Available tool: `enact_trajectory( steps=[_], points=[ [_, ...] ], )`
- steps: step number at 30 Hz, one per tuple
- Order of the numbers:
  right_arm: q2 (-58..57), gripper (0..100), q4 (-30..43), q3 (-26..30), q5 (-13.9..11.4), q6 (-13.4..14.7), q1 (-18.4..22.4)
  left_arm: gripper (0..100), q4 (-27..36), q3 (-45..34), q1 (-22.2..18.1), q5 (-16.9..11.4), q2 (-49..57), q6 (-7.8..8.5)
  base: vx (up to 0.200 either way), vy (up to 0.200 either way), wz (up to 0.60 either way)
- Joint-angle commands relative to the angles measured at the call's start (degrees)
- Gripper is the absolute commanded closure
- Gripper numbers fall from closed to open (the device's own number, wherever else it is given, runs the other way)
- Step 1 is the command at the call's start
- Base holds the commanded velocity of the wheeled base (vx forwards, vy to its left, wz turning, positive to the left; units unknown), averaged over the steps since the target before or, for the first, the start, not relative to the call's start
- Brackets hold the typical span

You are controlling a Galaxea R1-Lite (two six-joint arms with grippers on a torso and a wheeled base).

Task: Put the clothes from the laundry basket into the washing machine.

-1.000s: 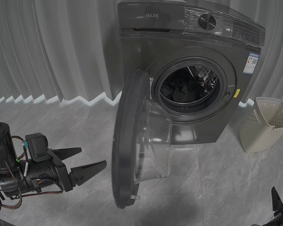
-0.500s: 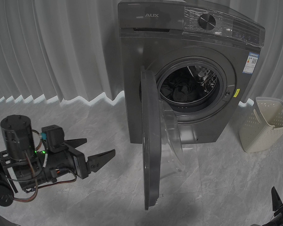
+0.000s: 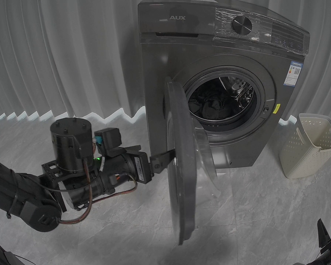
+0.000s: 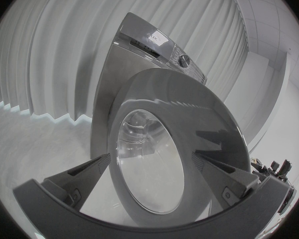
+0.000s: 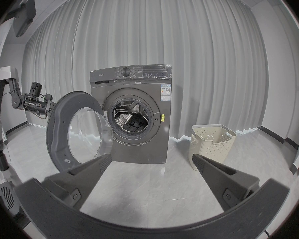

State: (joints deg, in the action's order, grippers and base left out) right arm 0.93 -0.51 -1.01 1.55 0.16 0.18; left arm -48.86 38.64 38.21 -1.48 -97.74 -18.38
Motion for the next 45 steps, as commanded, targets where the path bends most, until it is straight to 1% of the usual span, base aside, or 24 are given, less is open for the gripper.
enact_trajectory(
  steps=[1, 5, 9, 12, 14, 19, 24, 29, 30, 31, 33, 34, 35, 37, 43, 45],
  points=[
    [-0.93, 0, -0.02, 1.01, 0.03, 0.02, -0.01, 0, -1.06, -0.41, 1.61, 0.86, -2.89, -0.69, 0.0, 0.0, 0.0],
    [-0.93, 0, -0.02, 1.01, -0.05, -0.07, -0.01, 0, -2.03, -5.07, 1.7, 0.95, 1.5, -0.69, 0.0, 0.0, 0.0],
    [-0.93, 0, -0.02, 1.01, -0.32, -0.07, -0.01, 0, -2.12, -8.23, 1.7, 1.04, 3.35, -0.51, 0.0, 0.0, 0.0],
    [-0.93, 0, -0.02, 1.01, -0.32, -0.07, -0.01, 0, -2.12, -8.59, 1.52, 1.12, 3.35, -0.51, 0.0, 0.0, 0.0],
    [-0.93, 0, -0.02, 1.01, -0.32, -0.07, -0.01, 0, -2.2, -7.44, 1.52, 1.04, 2.82, -0.51, 0.0, 0.0, 0.0],
    [-0.93, 0, -0.02, 1.01, -0.32, -0.07, -0.01, 0, -2.12, -1.73, 1.7, 0.95, -1.31, -0.6, 0.0, 0.0, 0.0],
    [-0.93, 0, -0.02, 1.01, -0.32, -0.07, -0.01, 0, -2.03, 4.77, 1.78, 0.6, -5.97, -1.13, 0.0, 0.0, 0.0],
    [-0.93, 0, -0.02, 1.01, -0.32, -0.07, -0.01, 0, -2.38, 11.37, 3.1, 0.77, -12.03, -1.48, 0.0, 0.0, 0.0],
    [-0.93, 0, -0.02, 1.01, -0.32, -0.07, -0.01, 0, -2.38, 11.37, 3.1, 0.77, -12.03, -1.48, 0.0, 0.0, 0.0],
    [-0.93, 0, -0.02, 1.01, -0.32, -0.07, -0.01, 0, -2.82, 14.71, 3.28, 1.04, -14.4, -1.48, 0.0, 0.0, 0.0],
    [-0.93, 0, -0.02, 1.01, -0.32, -0.07, -0.01, 0, -2.91, 15.23, 3.37, 1.12, -14.84, -1.48, 0.0, 0.0, 0.0],
    [-0.93, 0, -0.02, 1.01, -0.14, -0.07, -0.01, 0, -2.91, 19.36, 3.98, 2.79, -17.3, -1.39, 0.0, 0.0, 0.0],
    [-0.93, 0, -0.02, 1.01, -0.14, -0.07, -0.01, 0, -2.91, 20.33, 3.98, 3.14, -17.92, -1.39, 0.0, 0.0, 0.0],
    [-0.93, 0, -0.02, 1.01, -0.05, -0.07, -0.01, 0, -2.91, 22.35, 4.42, 3.76, -19.24, -1.48, 0.0, 0.0, 0.0],
    [-0.93, 0, -0.1, 1.01, 0.03, 0.02, -0.01, 0, -3.0, 23.41, 4.33, 4.2, -20.12, -1.66, 0.0, 0.0, 0.0],
    [-0.93, 0, -0.02, 1.01, 0.03, -0.07, -0.01, 0, -3.0, 25.08, 4.33, 5.08, -20.47, -1.66, 0.0, 0.0, 0.0]
  ],
)
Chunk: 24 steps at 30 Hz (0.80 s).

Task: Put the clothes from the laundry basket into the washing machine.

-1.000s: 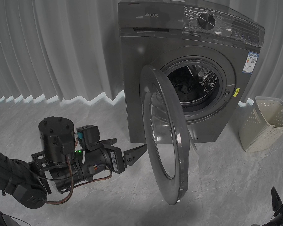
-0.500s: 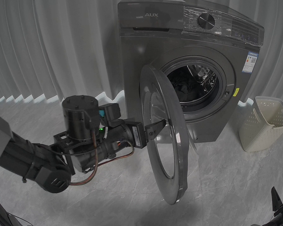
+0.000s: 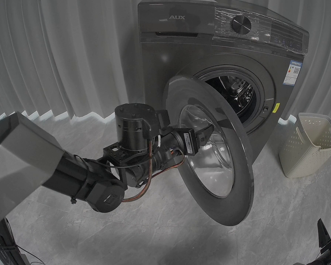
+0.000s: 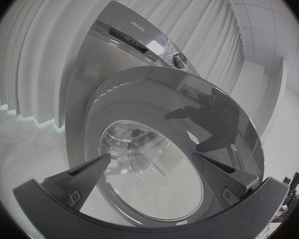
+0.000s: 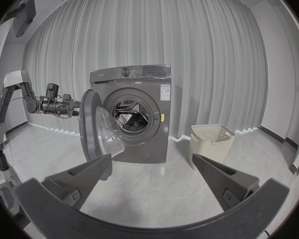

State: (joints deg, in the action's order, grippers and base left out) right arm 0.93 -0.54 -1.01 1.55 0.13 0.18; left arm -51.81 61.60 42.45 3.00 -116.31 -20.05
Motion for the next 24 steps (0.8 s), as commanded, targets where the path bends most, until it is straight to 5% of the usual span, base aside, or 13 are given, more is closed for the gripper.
enact_trajectory(
  steps=[1, 5, 14, 21, 24],
  points=[
    [-0.93, 0, 0.01, 1.01, 0.03, 0.04, -0.01, 0, -0.4, 3.44, 0.09, 0.69, -2.25, -0.07, 0.0, 0.0, 0.0],
    [-0.93, 0, 0.01, 1.01, 0.03, -0.05, -0.01, 0, -1.98, 8.27, 0.18, 0.87, -4.54, -1.48, 0.0, 0.0, 0.0],
    [-0.93, 0, -0.08, 1.01, 0.03, 0.13, -0.01, 0, 1.71, 10.56, -0.35, 1.4, -7.35, -1.66, 0.0, 0.0, 0.0],
    [-0.93, 0, 0.01, 1.01, 0.03, 0.13, -0.01, 0, 0.92, -8.07, -1.4, 5.09, 3.9, -0.69, 0.0, 0.0, 0.0],
    [-0.93, 0, 0.01, 1.01, 0.03, 0.04, -0.01, 0, 0.92, -18.27, -1.67, 6.14, 11.9, 1.42, 0.0, 0.0, 0.0]
  ],
)
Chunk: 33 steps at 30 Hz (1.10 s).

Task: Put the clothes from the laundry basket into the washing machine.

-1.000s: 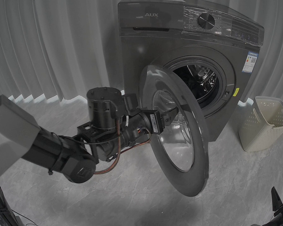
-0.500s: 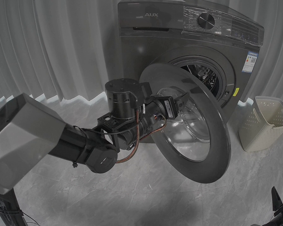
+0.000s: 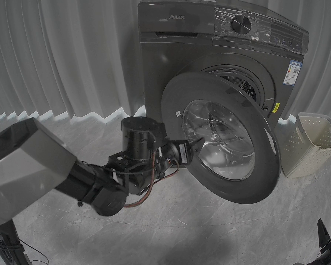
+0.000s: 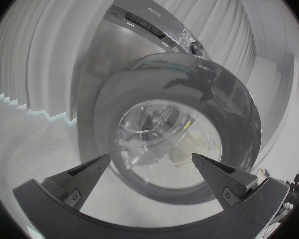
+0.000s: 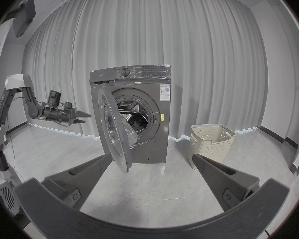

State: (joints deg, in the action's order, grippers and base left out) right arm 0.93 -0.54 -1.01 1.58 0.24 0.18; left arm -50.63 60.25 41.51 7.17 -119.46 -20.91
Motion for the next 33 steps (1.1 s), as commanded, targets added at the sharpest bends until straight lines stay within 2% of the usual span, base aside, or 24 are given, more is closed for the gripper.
enact_trajectory(
  steps=[1, 2, 5, 10, 13, 15, 18, 19, 20, 21, 22, 26, 27, 29, 30, 31, 33],
  points=[
    [-0.93, 0, 0.01, 1.01, -0.09, -0.07, -0.01, 0, -0.26, -19.9, -0.73, 2.32, 17.5, 3.33, 0.0, 0.0, 0.0],
    [-0.93, 0, 0.01, 1.01, -0.09, -0.07, -0.01, 0, -0.52, -23.86, -0.99, 2.94, 20.67, 5.26, 0.0, 0.0, 0.0],
    [-0.93, 0, 0.01, 1.01, -0.09, -0.16, -0.01, 0, -2.63, -32.82, -1.17, 3.82, 29.28, 9.74, 0.0, 0.0, 0.0],
    [-0.93, 0, 0.01, 1.01, 0.0, -0.07, -0.01, 0, -2.9, -44.51, -1.61, 4.7, 43.96, 13.17, 0.0, 0.0, 0.0],
    [-0.93, 0, 0.01, 1.01, -0.44, -0.16, 0.08, 0, -2.19, -49.79, -4.86, 5.05, 50.37, 14.58, 0.0, 0.0, 0.0],
    [-0.93, 0, 0.45, 1.01, -0.62, -0.51, 0.17, 0, -0.26, -54.62, -9.6, 4.52, 58.11, 16.78, 0.0, 0.0, 0.0],
    [-0.93, 0, 0.01, 1.01, -0.71, -0.68, 0.17, 0, 2.2, -57.7, -14.79, 4.43, 67.07, 17.48, 0.0, 0.0, 0.0],
    [-0.93, 0, 0.01, 1.01, -0.79, -0.6, 0.17, 0, 2.38, -57.96, -15.05, 4.43, 67.51, 17.57, 0.0, 0.0, 0.0],
    [-0.93, 0, 0.1, 1.01, -1.41, -0.51, 0.08, 0, 3.52, -60.25, -18.57, 4.35, 71.82, 18.09, 0.0, 0.0, 0.0],
    [-0.93, 0, 0.01, 1.01, -1.58, -0.51, 0.08, 0, 3.52, -60.25, -18.57, 4.35, 71.82, 18.09, 0.0, 0.0, 0.0],
    [-0.93, 0, -0.08, 1.01, -2.11, -0.42, 0.08, 0, 5.89, -60.25, -21.21, 4.08, 77.0, 19.15, 0.0, 0.0, 0.0],
    [-0.93, 0, -0.34, 1.01, -2.11, -0.33, 0.08, 0, 12.48, -60.25, -23.93, 3.55, 86.67, 19.68, 0.0, 0.0, 0.0],
    [-0.93, 0, -1.05, 0.13, -2.38, 0.46, 0.08, 0, 14.86, -60.25, -25.51, 3.38, 88.69, 20.2, 0.0, 0.0, 0.0],
    [-0.93, 0, -4.03, -6.81, -2.46, 2.31, -0.18, 0, 18.9, -60.25, -27.62, 3.29, 92.56, 20.91, 0.0, 0.0, 0.0],
    [-0.84, 0, -4.21, -7.43, -2.46, 2.48, -0.27, 0, 21.71, -60.25, -28.41, 2.76, 95.2, 21.26, 0.0, 0.0, 0.0],
    [3.47, 0, -4.21, -15.78, -2.82, 2.74, -1.68, 0, 24.26, -60.25, -29.03, 1.8, 96.87, 21.52, 0.0, 0.0, 0.0],
    [8.04, 0, -2.8, -18.15, -4.84, 1.95, -4.4, 0, 28.04, -60.25, -30.17, -0.14, 98.89, 21.96, 0.0, 0.0, 0.0]
  ],
)
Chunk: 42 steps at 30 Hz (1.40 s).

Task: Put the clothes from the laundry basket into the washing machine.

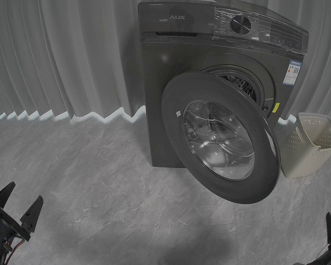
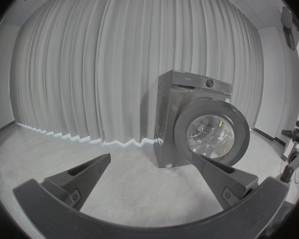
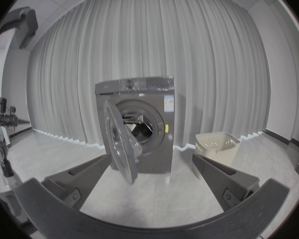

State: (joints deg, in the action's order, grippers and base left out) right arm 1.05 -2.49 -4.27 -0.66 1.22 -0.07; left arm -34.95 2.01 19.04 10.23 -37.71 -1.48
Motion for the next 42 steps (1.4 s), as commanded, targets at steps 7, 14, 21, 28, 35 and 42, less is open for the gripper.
enact_trajectory(
  steps=[7, 14, 21, 28, 35, 42],
  points=[
    [30.94, 0, -2.35, -15.25, -13.58, 0.01, -9.95, 0, 24.05, -2.01, -11.4, -5.83, 23.82, 2.88, 0.0, 0.0, 0.0],
    [50.98, 0, -13.33, -15.42, -13.4, -1.48, -13.29, 0, 32.14, -1.84, -17.46, -11.72, 32.52, 4.29, 0.0, 0.0, 0.0],
    [65.05, 0, -20.45, -17.27, -12.09, -1.57, -13.02, 0, 31.61, -2.01, -22.65, -6.98, 33.22, 2.27, 0.0, 0.0, 0.0],
    [68.91, 0, -23.88, -17.79, -10.94, -1.48, -13.29, 0, 31.79, -1.84, -22.03, -2.58, 33.31, 3.32, 0.0, 0.0, 0.0],
    [69.7, 0, -24.14, -17.79, -11.03, -1.48, -13.29, 0, 33.02, -1.31, -20.36, -7.77, 34.81, 0.86, 0.0, 0.0, 0.0],
    [69.97, 0, -24.14, -18.5, -10.94, -1.48, -13.37, 0, 31.7, -1.92, -20.36, -3.81, 34.98, 0.6, 0.0, 0.0, 0.0]
  ],
)
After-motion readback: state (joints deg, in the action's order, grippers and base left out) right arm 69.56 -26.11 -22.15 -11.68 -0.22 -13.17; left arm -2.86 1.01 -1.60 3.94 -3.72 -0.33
